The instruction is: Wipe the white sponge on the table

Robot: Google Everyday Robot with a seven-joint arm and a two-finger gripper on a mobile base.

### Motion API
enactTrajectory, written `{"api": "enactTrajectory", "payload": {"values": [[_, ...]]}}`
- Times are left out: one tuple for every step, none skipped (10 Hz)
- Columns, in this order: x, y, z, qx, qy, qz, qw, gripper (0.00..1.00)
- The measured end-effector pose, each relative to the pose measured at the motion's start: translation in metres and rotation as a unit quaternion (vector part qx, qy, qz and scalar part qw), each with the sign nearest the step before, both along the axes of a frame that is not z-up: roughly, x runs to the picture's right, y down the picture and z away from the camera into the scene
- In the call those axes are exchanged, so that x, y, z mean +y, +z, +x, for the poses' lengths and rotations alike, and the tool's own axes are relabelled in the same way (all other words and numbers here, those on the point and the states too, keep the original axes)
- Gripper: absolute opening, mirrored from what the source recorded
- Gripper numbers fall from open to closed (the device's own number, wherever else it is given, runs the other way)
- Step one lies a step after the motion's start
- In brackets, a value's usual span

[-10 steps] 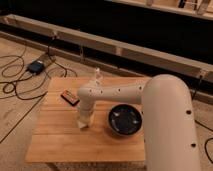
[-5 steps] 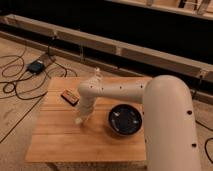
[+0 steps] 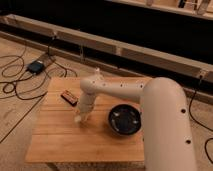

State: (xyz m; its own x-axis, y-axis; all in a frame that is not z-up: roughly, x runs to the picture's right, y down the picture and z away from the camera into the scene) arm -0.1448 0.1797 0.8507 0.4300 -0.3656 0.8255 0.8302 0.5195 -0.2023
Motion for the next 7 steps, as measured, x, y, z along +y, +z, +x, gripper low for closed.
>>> {"api": "enactTrajectory", "payload": {"values": [[-0.002,0.004,-0.002,-0.003,0.009,-0.007,0.9999,0.0],[-0.005,0.006,-0.005,-0.006,0.015,-0.011,0.9998,0.0],[-0.009,0.01,-0.01,-0.01,0.022,-0.014,0.9996,0.0],[-0.014,0.013,-0.017,-0.014,0.032,-0.017,0.9993,0.0],[-0.017,0.015,-0.024,-0.018,0.039,-0.02,0.9989,0.0],[-0.02,0.013,-0.034,-0.024,0.046,-0.025,0.9984,0.0],[-0.019,0.01,-0.044,-0.031,0.049,-0.031,0.9979,0.0]]}}
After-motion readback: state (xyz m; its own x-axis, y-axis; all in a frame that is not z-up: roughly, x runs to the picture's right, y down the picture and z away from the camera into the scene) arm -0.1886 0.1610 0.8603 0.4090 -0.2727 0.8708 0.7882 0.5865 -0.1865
